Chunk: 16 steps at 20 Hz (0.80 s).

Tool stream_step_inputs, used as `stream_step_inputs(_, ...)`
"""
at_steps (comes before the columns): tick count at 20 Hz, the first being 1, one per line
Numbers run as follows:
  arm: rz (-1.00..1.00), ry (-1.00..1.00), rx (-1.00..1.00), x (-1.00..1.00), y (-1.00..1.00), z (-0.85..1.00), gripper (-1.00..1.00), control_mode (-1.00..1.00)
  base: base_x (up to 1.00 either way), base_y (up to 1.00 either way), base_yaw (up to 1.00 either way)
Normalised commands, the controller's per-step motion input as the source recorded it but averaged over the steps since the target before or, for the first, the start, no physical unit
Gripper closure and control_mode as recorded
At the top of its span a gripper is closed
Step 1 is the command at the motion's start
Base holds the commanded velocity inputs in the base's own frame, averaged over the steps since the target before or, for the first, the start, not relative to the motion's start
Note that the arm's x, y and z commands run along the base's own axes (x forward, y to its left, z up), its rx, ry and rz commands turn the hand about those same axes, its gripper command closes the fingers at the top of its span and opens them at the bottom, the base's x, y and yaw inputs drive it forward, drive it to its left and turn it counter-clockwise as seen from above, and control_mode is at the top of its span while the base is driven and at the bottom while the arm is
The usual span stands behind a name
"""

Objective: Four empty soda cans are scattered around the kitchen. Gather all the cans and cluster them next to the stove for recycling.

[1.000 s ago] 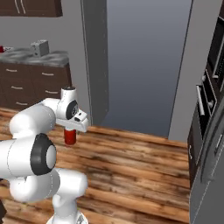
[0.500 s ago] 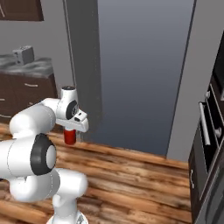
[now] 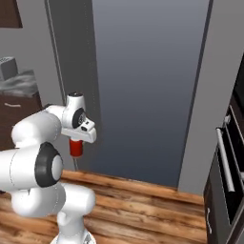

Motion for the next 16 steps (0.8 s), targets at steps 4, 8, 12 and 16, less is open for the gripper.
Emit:
stream_step_inputs(4,0.0,0.0,0.0,0.0,0.0,0.0,1.0,1.0,0.18,0.61,-0.15)
stream_step_inputs(8,0.0,0.0,0.0,0.0,0.0,0.0,1.0,1.0,0.47,0.53,-0.14)
stream_step_inputs(12,0.0,0.0,0.0,0.0,0.0,0.0,1.0,1.0,0.33,0.48,-0.09)
stream_step_inputs(16,0.0,0.0,0.0,0.0,0.0,0.0,1.0,1.0,0.23,0.7,-0.11)
